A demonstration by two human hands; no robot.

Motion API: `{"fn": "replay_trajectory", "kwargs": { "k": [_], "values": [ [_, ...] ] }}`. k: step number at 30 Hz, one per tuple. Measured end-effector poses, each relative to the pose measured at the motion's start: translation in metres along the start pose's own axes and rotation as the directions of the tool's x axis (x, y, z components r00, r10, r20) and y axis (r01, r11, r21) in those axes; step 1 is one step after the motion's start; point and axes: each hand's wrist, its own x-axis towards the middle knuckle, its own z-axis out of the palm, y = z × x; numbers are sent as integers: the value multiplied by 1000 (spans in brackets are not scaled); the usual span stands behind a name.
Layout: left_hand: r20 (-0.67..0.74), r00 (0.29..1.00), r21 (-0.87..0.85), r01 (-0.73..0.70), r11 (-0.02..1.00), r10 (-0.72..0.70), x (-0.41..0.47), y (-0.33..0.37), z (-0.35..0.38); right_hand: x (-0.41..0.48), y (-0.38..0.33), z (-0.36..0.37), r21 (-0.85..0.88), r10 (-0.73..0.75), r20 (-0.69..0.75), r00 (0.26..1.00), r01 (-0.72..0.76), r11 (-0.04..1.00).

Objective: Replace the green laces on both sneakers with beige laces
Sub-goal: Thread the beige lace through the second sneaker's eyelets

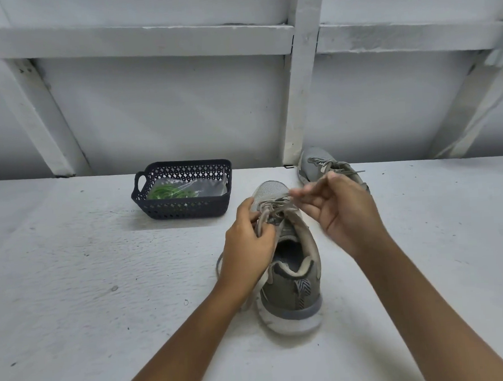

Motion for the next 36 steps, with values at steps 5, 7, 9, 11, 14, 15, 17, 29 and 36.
{"fn": "replay_trajectory", "kwargs": {
  "k": [5,7,9,11,14,15,17,29,36],
  "values": [
    [-32,999,-45,21,999,-22,-3,-1,0,-6,-38,-23,-413,215,113,970,-151,898],
    [-49,999,-46,20,999,-23,-3,-3,1,-12,-56,-35,-719,364,152,919,-150,679],
    [-54,998,-51,18,999,-21,-4,-4,3,-16,-65,-40,-913,430,123,894,-68,403],
    [-56,998,-67,13,998,-17,-4,-6,3,-18,-63,-33,-977,321,120,939,53,208],
    [-52,999,-88,9,996,-13,-4,-8,3,-13,-40,-14,-966,46,259,965,259,18],
    [-52,999,-95,2,996,-7,-4,-9,4,-9,-29,-8,-954,6,301,954,301,-11],
    [-66,998,-96,-15,995,9,-4,-9,4,0,-4,0,-931,5,356,934,355,-79],
    [-59,994,-87,-99,991,94,0,-16,5,-11,-2,-4,-879,46,420,906,393,271],
    [-18,998,-86,-69,994,67,-1,-13,2,-30,-23,-11,-837,290,482,827,337,432]
  ]
}}
